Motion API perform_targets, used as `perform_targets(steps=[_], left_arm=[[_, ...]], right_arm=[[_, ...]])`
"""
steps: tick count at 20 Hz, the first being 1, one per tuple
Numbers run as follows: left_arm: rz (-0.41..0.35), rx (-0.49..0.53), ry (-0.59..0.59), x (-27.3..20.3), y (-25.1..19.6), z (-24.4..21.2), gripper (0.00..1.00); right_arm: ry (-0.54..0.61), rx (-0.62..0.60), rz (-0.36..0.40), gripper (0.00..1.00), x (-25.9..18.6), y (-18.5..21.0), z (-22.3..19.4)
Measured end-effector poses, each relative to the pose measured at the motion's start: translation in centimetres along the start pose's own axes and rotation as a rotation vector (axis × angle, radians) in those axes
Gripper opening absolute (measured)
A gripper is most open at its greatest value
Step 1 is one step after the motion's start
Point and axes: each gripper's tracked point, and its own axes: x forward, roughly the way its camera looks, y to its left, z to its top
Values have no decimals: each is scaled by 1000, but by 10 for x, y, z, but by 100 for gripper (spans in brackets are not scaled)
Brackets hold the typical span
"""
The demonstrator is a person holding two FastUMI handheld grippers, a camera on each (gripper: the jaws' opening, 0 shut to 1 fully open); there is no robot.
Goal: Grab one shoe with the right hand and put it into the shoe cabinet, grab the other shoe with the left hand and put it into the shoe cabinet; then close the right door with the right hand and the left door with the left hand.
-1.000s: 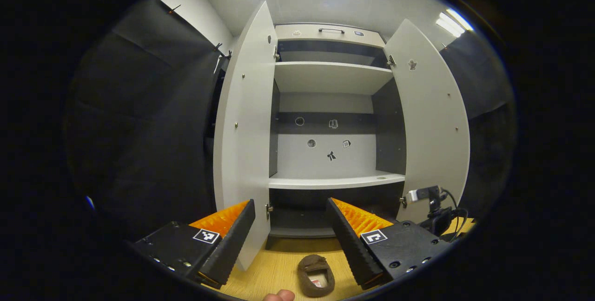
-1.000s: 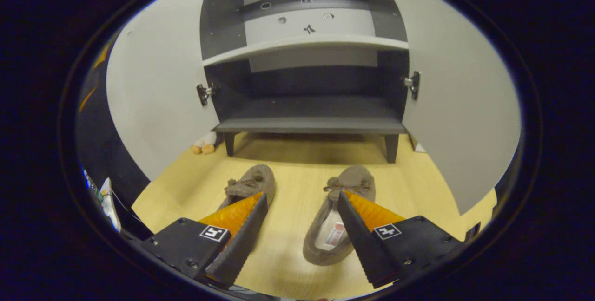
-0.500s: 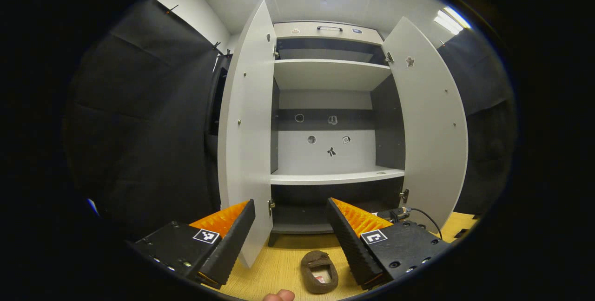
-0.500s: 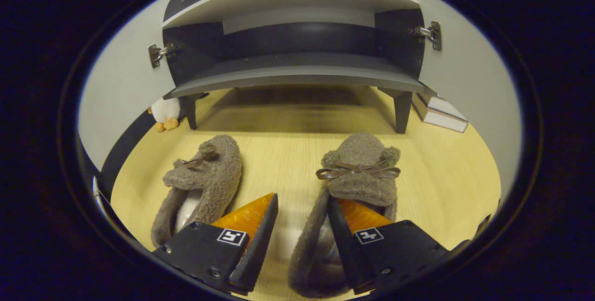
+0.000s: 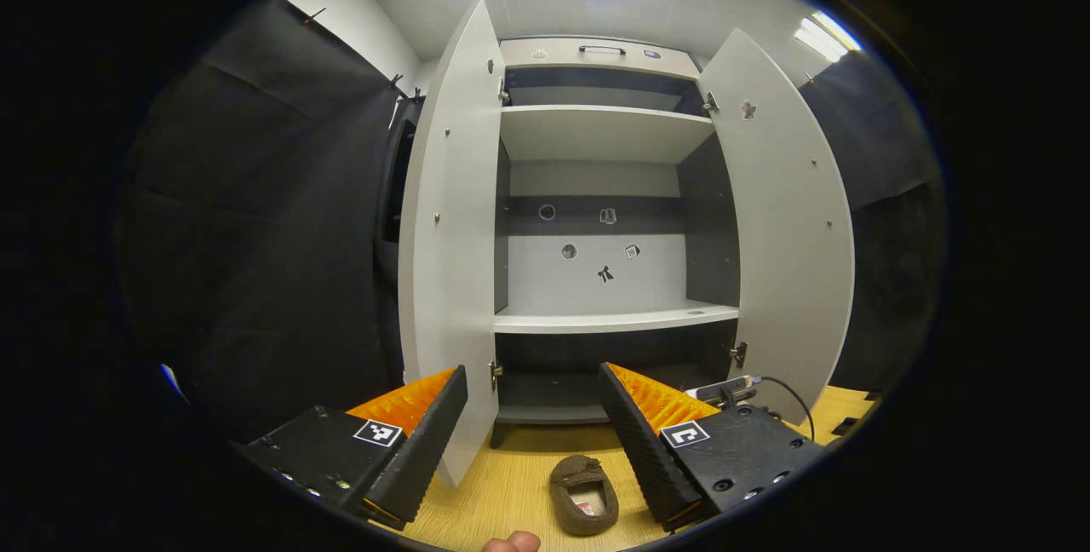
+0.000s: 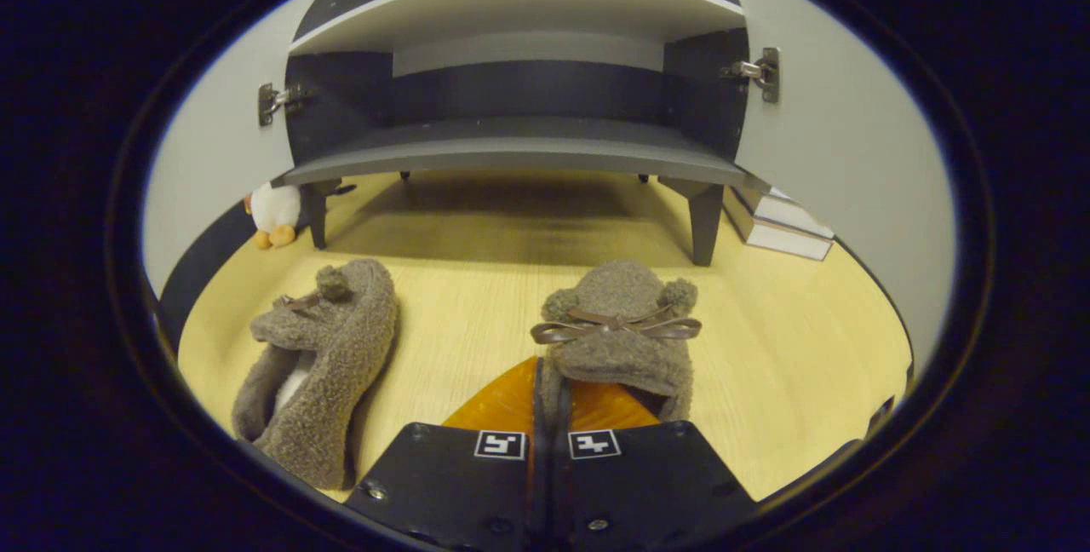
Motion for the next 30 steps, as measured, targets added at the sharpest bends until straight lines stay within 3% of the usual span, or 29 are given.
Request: perform_targets(steps=[6,9,13,18,21,25,30], left_arm=[[-23,-6,3,1,-9,-8,94],[-42,-11,7,5,-17,-11,94],[-63,-17,8,7,-27,-13,94],[-58,-4,5,5,-30,-13,94],[-61,-5,14,5,-31,-16,94],[-62,-6,9,3,-30,-14,94],[-44,19,7,3,-29,-14,94]], right_arm=[[-201,-59,84,5,-85,-9,78],[-276,-85,145,5,-128,-2,133],[-341,-111,146,5,-148,6,223],[-343,-167,110,5,-116,6,326],[-259,-225,99,5,-77,11,367],[-128,-237,54,5,-30,13,392],[-9,-230,26,5,8,19,387]])
